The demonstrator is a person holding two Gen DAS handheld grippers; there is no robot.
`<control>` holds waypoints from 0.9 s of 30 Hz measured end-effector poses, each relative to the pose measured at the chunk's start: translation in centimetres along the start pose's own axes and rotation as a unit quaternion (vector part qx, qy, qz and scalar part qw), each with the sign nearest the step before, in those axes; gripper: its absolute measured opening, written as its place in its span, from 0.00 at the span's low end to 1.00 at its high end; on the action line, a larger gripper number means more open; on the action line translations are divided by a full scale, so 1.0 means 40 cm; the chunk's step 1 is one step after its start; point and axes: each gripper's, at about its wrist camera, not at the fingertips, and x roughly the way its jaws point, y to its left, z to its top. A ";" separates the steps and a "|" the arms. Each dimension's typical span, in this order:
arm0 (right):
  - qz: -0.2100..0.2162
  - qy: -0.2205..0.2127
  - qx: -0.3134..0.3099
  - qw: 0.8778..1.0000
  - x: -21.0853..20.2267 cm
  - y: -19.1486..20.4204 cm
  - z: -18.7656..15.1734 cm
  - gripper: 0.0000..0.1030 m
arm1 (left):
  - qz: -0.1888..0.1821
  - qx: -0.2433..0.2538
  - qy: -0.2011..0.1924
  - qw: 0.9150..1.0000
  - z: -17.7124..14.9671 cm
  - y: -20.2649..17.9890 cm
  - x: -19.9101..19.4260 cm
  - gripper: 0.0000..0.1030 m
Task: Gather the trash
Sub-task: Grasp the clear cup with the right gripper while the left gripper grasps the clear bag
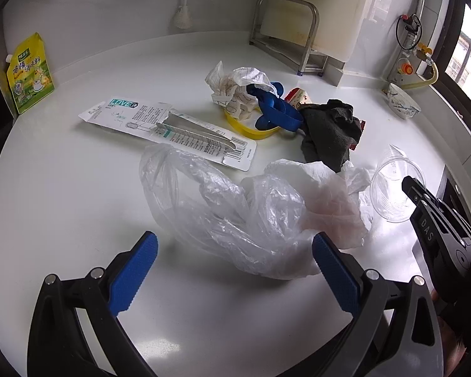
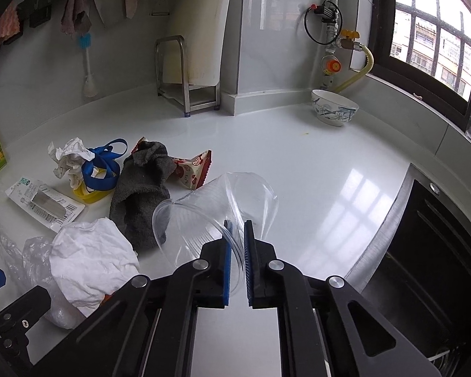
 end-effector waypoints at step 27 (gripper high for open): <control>0.010 -0.007 0.007 1.000 -0.045 -0.014 -0.008 0.05 | -0.023 -0.035 0.033 0.999 0.043 0.011 0.044 0.27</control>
